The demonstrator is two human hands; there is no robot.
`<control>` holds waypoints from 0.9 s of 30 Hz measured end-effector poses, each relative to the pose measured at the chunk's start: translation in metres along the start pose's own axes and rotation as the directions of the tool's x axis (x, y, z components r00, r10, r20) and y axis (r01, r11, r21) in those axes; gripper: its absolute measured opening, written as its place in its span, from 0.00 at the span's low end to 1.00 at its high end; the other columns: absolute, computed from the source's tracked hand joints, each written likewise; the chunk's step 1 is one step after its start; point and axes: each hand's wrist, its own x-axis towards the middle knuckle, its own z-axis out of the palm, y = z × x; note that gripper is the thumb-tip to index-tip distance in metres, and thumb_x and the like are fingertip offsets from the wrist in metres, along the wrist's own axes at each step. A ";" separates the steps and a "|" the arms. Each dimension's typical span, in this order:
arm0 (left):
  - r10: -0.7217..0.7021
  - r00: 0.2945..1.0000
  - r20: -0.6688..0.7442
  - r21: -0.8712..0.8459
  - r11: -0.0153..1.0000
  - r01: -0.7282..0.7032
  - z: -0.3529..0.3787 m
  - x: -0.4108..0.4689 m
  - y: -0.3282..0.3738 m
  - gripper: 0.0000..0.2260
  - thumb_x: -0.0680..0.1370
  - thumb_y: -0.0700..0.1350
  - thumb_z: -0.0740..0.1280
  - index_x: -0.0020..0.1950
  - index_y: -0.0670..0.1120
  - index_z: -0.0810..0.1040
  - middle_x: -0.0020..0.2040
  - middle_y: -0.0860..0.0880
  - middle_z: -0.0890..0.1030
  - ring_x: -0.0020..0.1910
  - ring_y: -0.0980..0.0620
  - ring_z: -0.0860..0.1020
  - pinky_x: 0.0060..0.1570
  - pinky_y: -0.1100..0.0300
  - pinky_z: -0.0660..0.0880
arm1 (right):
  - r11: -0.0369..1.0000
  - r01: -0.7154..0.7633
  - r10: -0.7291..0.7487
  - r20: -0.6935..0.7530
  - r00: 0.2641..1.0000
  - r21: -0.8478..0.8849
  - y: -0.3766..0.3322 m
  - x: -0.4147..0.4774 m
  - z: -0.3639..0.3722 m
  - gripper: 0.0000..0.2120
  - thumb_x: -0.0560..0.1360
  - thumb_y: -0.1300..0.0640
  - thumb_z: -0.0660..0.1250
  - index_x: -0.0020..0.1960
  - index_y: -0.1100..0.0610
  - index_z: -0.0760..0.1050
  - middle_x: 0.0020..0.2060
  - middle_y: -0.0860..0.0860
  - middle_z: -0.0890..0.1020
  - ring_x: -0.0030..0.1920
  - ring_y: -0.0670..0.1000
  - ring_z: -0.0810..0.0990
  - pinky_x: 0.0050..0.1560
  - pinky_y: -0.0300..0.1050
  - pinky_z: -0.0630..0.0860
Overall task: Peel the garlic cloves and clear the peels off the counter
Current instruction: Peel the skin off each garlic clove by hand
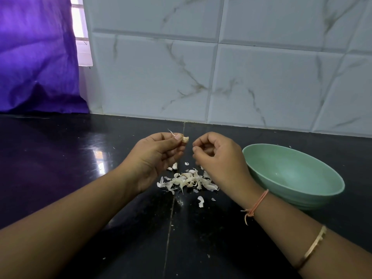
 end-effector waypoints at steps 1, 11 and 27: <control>0.006 1.000 0.001 0.009 1.000 -0.006 0.000 0.000 0.000 0.03 0.74 0.37 0.65 0.45 0.39 0.78 0.35 0.49 0.82 0.33 0.59 0.80 0.38 0.67 0.79 | 0.999 0.001 0.000 -0.011 1.000 0.045 -0.001 0.000 0.000 0.04 0.72 0.60 0.68 0.39 0.54 0.77 0.32 0.50 0.82 0.34 0.50 0.82 0.40 0.42 0.79; 0.169 0.985 0.046 0.252 0.952 -0.175 0.000 -0.003 -0.006 0.01 0.72 0.36 0.68 0.42 0.41 0.79 0.39 0.46 0.81 0.36 0.56 0.78 0.39 0.67 0.77 | 0.983 -0.030 0.025 0.029 0.999 0.180 -0.005 0.000 -0.004 0.06 0.73 0.61 0.69 0.37 0.56 0.78 0.31 0.52 0.82 0.31 0.48 0.82 0.37 0.42 0.80; 0.186 0.981 0.048 0.139 0.972 -0.191 0.003 -0.003 -0.004 0.05 0.73 0.34 0.66 0.43 0.42 0.79 0.35 0.49 0.83 0.35 0.57 0.80 0.44 0.65 0.78 | 0.967 -0.182 0.183 0.008 0.983 0.177 -0.002 0.003 -0.003 0.10 0.76 0.57 0.64 0.38 0.60 0.73 0.28 0.50 0.76 0.23 0.42 0.75 0.42 0.56 0.79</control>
